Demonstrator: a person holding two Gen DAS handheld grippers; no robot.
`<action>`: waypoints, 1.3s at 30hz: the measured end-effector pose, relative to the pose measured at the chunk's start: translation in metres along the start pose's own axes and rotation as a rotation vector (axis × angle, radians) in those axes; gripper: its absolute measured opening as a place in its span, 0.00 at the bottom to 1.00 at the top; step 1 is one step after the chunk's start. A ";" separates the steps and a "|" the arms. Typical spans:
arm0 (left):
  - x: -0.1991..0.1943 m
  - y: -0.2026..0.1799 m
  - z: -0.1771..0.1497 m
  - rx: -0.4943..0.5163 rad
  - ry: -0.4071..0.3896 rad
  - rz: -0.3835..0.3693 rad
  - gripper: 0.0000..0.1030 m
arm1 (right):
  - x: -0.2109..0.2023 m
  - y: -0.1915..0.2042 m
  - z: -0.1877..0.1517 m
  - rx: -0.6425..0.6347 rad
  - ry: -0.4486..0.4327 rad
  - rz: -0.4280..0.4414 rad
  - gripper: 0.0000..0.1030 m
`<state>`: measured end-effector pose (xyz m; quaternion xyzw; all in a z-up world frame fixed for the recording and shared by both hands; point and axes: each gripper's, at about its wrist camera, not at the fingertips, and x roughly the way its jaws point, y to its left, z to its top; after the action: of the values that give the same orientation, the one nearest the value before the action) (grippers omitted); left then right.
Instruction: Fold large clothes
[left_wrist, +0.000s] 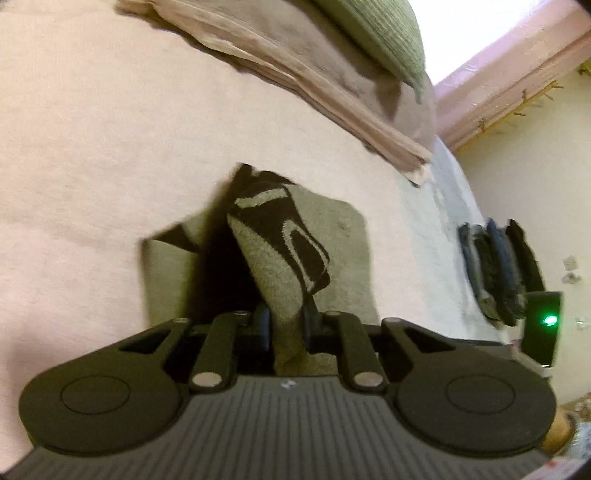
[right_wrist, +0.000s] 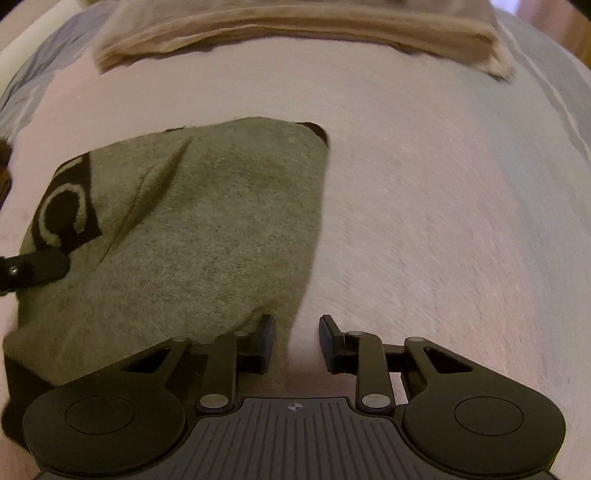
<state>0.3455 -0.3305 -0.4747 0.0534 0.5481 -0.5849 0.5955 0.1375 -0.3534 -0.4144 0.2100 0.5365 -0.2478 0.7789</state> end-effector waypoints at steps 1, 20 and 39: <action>0.001 0.006 0.000 -0.016 0.002 0.014 0.12 | -0.001 0.005 0.000 -0.011 -0.003 0.001 0.25; -0.011 0.053 -0.013 -0.151 0.004 0.035 0.23 | -0.048 -0.023 -0.042 0.129 -0.168 0.155 0.25; -0.035 -0.016 -0.057 0.042 0.002 0.282 0.26 | -0.078 0.021 -0.090 -0.062 -0.057 0.169 0.39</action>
<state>0.3098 -0.2731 -0.4628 0.1431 0.5234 -0.5067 0.6699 0.0611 -0.2712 -0.3699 0.2234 0.5018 -0.1703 0.8181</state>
